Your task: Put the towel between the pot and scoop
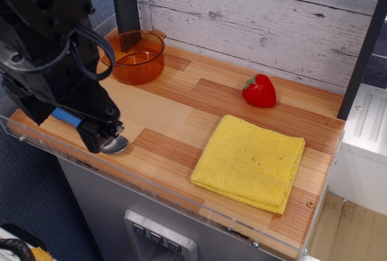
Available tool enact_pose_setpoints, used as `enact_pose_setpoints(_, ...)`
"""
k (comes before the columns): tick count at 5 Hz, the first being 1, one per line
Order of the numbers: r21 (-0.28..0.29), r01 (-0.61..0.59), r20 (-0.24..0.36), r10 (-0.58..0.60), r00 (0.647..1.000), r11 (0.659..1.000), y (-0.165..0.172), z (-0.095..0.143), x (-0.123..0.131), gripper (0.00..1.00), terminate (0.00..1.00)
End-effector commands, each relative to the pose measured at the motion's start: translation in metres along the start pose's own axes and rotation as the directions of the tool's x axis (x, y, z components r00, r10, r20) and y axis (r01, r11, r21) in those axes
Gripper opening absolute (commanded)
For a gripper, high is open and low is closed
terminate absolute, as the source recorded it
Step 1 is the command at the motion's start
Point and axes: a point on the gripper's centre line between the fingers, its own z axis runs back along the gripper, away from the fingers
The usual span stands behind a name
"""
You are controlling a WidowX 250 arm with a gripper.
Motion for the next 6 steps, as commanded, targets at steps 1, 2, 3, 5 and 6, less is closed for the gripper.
enact_pose_setpoints(1, 0.0, 0.0, 0.0, 0.0, 1.0, 1.0, 0.0, 0.0, 0.0, 1.0, 0.0)
enact_pose_setpoints(2, -0.066, 0.005, 0.044, -0.002, 0.999, 0.998, -0.019, -0.004, 0.024, 1.0, 0.0)
enact_pose_setpoints(3, -0.124, -0.049, 0.008, 0.051, 0.999, 0.991, -0.041, -0.016, 0.047, 1.0, 0.0)
enact_pose_setpoints(5, -0.166, -0.149, -0.013, 0.149, 0.989, 0.975, -0.088, -0.047, 0.096, 1.0, 0.0)
enact_pose_setpoints(6, -0.154, -0.146, -0.06, 0.138, 0.989, 0.977, -0.111, -0.061, 0.11, 1.0, 0.0)
